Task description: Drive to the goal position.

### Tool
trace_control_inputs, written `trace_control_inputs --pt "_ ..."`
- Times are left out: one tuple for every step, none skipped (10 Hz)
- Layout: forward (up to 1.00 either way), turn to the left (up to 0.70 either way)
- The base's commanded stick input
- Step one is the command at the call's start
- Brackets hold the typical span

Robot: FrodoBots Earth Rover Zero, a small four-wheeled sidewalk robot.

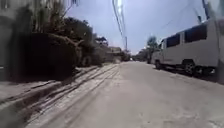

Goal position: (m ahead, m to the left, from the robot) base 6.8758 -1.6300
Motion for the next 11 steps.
trace_control_inputs --pt "1.0 0.02" --pt "1.0 0.02" --pt "1.0 0.02" --pt "1.0 0.02" --pt "1.0 0.02" --pt "1.0 0.02" --pt "1.0 0.02" --pt "1.0 0.02" --pt "1.0 0.02" --pt "1.0 0.02" --pt "1.0 0.02"
